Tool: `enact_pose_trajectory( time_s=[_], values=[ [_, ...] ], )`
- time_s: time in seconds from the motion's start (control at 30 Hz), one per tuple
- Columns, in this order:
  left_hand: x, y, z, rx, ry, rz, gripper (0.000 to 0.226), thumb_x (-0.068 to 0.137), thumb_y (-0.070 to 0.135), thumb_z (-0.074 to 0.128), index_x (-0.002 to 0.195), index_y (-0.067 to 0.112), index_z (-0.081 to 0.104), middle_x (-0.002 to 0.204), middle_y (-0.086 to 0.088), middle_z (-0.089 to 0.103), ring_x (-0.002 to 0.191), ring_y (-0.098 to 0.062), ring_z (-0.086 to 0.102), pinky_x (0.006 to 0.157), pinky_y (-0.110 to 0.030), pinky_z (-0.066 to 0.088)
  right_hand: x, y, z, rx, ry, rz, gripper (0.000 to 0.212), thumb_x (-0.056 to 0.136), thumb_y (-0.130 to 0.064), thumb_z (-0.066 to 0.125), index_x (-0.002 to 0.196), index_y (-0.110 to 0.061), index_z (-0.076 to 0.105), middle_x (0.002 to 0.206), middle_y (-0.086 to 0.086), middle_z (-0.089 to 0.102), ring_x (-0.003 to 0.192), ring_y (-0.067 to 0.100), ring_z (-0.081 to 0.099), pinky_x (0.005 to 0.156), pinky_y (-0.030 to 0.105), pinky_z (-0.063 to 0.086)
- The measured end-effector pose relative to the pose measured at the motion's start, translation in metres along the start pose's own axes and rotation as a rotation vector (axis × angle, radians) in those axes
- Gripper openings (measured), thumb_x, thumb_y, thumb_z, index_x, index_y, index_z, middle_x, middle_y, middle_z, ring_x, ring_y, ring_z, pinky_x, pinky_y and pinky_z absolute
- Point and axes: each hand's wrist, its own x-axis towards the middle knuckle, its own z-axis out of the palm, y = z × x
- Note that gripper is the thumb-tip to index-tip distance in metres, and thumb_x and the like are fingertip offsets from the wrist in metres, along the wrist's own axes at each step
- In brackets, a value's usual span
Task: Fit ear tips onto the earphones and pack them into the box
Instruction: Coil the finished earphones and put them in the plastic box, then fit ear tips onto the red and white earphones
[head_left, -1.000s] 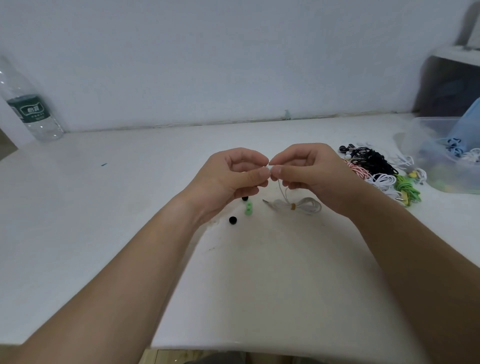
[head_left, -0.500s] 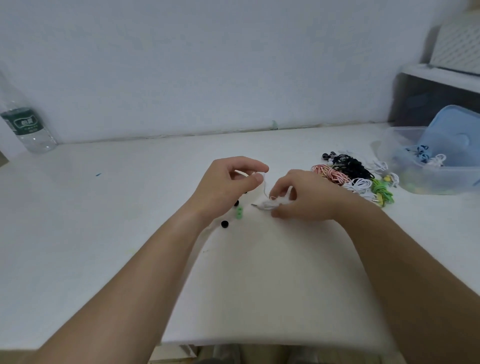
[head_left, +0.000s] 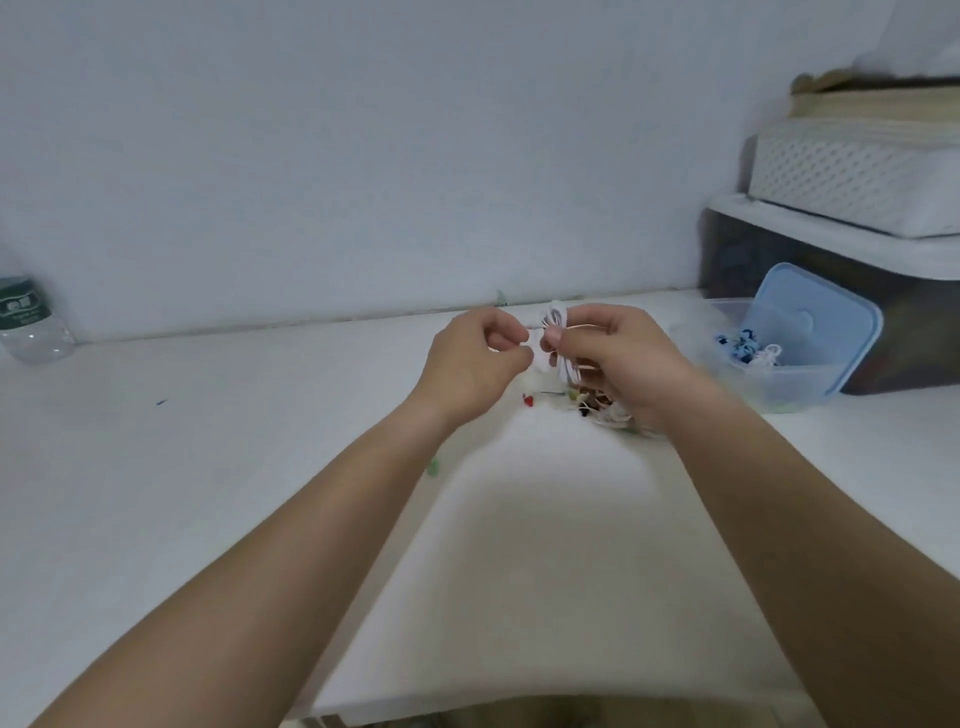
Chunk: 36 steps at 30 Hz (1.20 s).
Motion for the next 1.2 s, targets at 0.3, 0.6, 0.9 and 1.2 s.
enact_pose_trajectory(
  time_s=[0.3, 0.6, 0.9, 1.2],
  values=[
    [0.034, 0.072, 0.106, -0.250, -0.110, -0.022, 0.025, 0.084, 0.025, 0.078, 0.103, 0.014, 0.066, 0.092, -0.005, 0.072, 0.070, -0.014, 0.067, 0.068, -0.029, 0.052, -0.010, -0.030, -0.111, -0.120, 0.254, -0.063, 0.020, 0.083, -0.015, 0.080, 0.101, -0.007, 0.074, 0.090, 0.012, 0.074, 0.074, 0.017, 0.068, 0.068, 0.028, 0.055],
    [0.070, 0.084, 0.193, -0.119, -0.129, 0.008, 0.016, 0.077, 0.020, 0.086, 0.080, 0.016, 0.071, 0.074, 0.005, 0.068, 0.071, -0.011, 0.065, 0.072, -0.023, 0.052, 0.009, -0.006, -0.189, -0.392, 0.538, -0.003, 0.030, 0.075, -0.025, 0.087, 0.099, -0.012, 0.076, 0.085, 0.003, 0.075, 0.073, 0.014, 0.068, 0.065, 0.023, 0.051],
    [0.081, 0.066, 0.186, 0.009, -0.124, 0.046, 0.009, 0.085, 0.023, 0.074, 0.077, 0.026, 0.075, 0.073, 0.019, 0.067, 0.072, 0.004, 0.060, 0.065, -0.011, 0.042, 0.021, -0.001, -0.190, -0.984, 0.466, 0.189, 0.045, 0.093, -0.040, 0.062, 0.064, -0.006, 0.063, 0.058, 0.006, 0.056, 0.062, 0.023, 0.055, 0.057, 0.034, 0.038],
    [0.056, 0.027, 0.120, 0.155, -0.148, -0.019, 0.011, 0.087, 0.014, 0.067, 0.084, 0.023, 0.074, 0.072, 0.012, 0.065, 0.063, -0.003, 0.058, 0.055, -0.013, 0.039, 0.006, -0.007, -0.129, -0.728, 0.223, -0.130, 0.015, 0.086, -0.011, 0.063, 0.083, -0.017, 0.076, 0.071, -0.004, 0.072, 0.064, 0.007, 0.063, 0.067, 0.025, 0.051]
  ],
)
